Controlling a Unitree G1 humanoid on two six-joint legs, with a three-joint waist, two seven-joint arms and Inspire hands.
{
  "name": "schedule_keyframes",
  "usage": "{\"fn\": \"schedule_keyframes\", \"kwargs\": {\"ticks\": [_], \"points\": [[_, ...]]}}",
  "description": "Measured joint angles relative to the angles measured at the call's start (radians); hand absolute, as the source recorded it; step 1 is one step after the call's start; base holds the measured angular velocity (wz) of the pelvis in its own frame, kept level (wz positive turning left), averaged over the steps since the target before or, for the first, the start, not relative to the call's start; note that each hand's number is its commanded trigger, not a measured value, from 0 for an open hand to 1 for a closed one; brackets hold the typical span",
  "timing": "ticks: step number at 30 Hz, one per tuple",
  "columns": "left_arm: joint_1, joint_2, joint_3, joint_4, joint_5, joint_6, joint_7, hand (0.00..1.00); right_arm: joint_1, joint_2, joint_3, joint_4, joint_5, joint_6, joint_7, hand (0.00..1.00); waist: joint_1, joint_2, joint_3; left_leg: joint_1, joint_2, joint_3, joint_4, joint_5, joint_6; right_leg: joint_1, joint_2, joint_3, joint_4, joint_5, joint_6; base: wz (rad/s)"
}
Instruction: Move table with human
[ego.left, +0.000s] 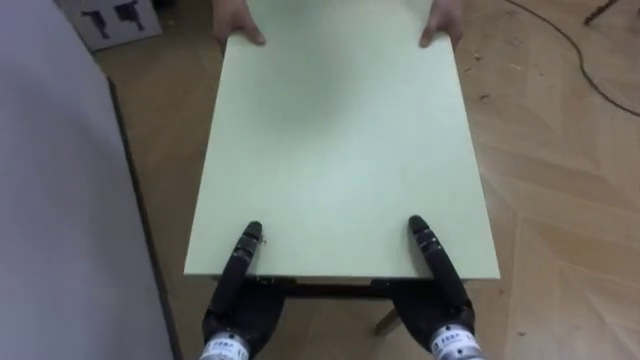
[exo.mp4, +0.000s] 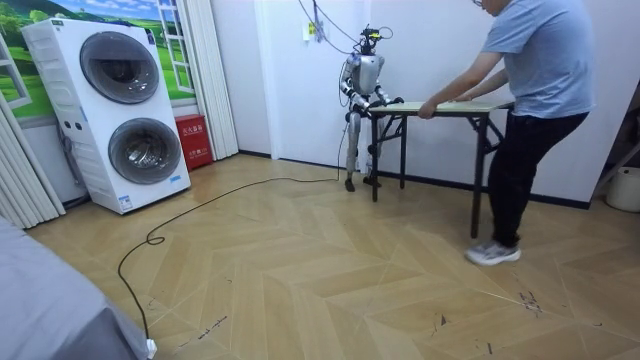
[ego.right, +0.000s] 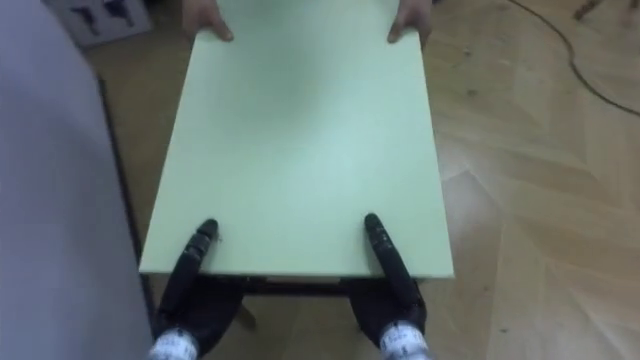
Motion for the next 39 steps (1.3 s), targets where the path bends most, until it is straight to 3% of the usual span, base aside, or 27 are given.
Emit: {"fn": "schedule_keyframes", "kwargs": {"ticks": [6, 10, 13, 14, 15, 16, 17, 18, 23, 25, 31, 36, 39], "points": [[-0.001, 0.012, -0.002, -0.019, 0.028, -0.011, -0.021, 1.0, -0.007, -0.005, -0.002, -0.007, 0.013, -0.002, 0.018, 1.0, 0.024, 0.016, -0.0015, -0.01, -0.013, -0.02, 0.007, 0.003, 0.012, 0.005, -0.016, 0.006, 0.022, -0.005, 0.009, 0.22], [-0.002, -0.01, 0.007, -0.014, 0.019, -0.01, 0.0, 1.0, -0.03, -0.016, -0.004, -0.011, -0.007, 0.007, -0.008, 1.0, 0.025, 0.016, -0.0015, -0.019, -0.028, -0.04, 0.015, 0.005, 0.02, -0.003, -0.034, 0.016, 0.066, -0.022, 0.026, 0.29], [0.002, -0.024, -0.011, -0.006, -0.002, -0.009, -0.001, 1.0, -0.025, -0.019, -0.007, -0.01, -0.014, 0.009, -0.008, 1.0, 0.023, 0.016, -0.0013, -0.03, -0.059, -0.084, 0.015, 0.003, 0.034, -0.025, -0.055, 0.032, 0.14, -0.031, 0.036, 0.49], [0.002, -0.024, -0.014, -0.002, -0.002, -0.007, -0.001, 1.0, -0.017, -0.019, -0.016, -0.01, -0.013, 0.01, -0.008, 1.0, 0.018, 0.015, -0.001, -0.029, -0.062, -0.119, 0.023, 0.007, 0.043, -0.039, -0.056, 0.077, 0.186, -0.033, 0.035, 0.72], [0.002, -0.019, -0.023, 0.002, -0.002, -0.013, 0.001, 1.0, -0.011, -0.017, -0.019, -0.007, -0.015, 0.011, -0.009, 1.0, 0.005, 0.015, -0.0006, -0.031, -0.071, -0.155, 0.038, 0.01, 0.048, -0.06, -0.042, 0.15, 0.203, -0.053, 0.029, 0.75], [0.002, -0.018, -0.025, 0.004, -0.002, -0.016, 0.001, 1.0, -0.011, -0.015, -0.018, -0.006, -0.016, 0.012, -0.01, 1.0, 0.001, 0.015, -0.0004, -0.032, -0.075, -0.165, 0.041, 0.011, 0.049, -0.07, -0.028, 0.195, 0.185, -0.063, 0.025, 0.68], [0.002, -0.019, -0.026, 0.008, -0.006, -0.02, 0.001, 1.0, -0.011, -0.013, -0.018, -0.004, -0.016, 0.012, -0.012, 1.0, 0.001, 0.012, -0.0004, -0.033, -0.088, -0.175, 0.041, 0.013, 0.052, -0.091, -0.012, 0.244, 0.126, -0.058, 0.023, 0.63], [0.002, -0.017, -0.032, 0.015, -0.014, -0.02, 0.002, 1.0, -0.009, -0.016, -0.017, 0.001, -0.015, 0.012, -0.016, 1.0, -0.008, 0.01, -0.0009, -0.03, -0.104, -0.181, 0.041, 0.015, 0.054, -0.106, -0.006, 0.267, 0.114, -0.023, 0.021, 0.62], [0.002, -0.014, -0.037, 0.015, -0.014, -0.025, 0.01, 1.0, -0.008, -0.016, -0.015, 0.001, -0.009, 0.015, -0.028, 1.0, 0.02, 0.009, -0.0017, -0.025, -0.101, -0.177, 0.022, 0.015, 0.054, -0.067, 0.003, 0.251, 0.054, -0.006, 0.021, 0.19], [0.002, -0.015, -0.038, 0.015, -0.014, -0.03, 0.019, 1.0, -0.01, -0.016, -0.011, 0.0, -0.007, 0.016, -0.032, 1.0, 0.028, 0.008, -0.0026, -0.02, -0.1, -0.173, 0.01, 0.015, 0.055, -0.062, 0.01, 0.28, 0.042, 0.001, 0.019, 0.03], [0.002, -0.022, -0.041, 0.014, -0.012, -0.053, 0.031, 1.0, -0.021, -0.018, -0.003, -0.001, -0.007, 0.015, -0.054, 1.0, 0.024, 0.004, -0.003, -0.014, -0.093, -0.148, -0.007, 0.015, 0.056, -0.047, 0.013, 0.29, 0.033, 0.004, 0.019, 0.07], [0.0, -0.017, -0.047, 0.014, -0.013, -0.065, 0.032, 1.0, -0.023, -0.017, 0.003, -0.001, 0.0, 0.015, -0.059, 1.0, 0.005, 0.003, -0.0021, -0.01, -0.093, -0.147, -0.008, 0.015, 0.056, -0.026, 0.012, 0.266, 0.019, 0.004, 0.019, 0.15], [0.0, -0.02, -0.05, 0.014, -0.013, -0.07, 0.035, 1.0, -0.024, -0.017, 0.003, -0.001, 0.0, 0.015, -0.061, 1.0, 0.004, 0.002, -0.0015, -0.011, -0.091, -0.131, -0.008, 0.015, 0.056, -0.026, 0.013, 0.288, 0.018, 0.004, 0.019, 0.03]]}}
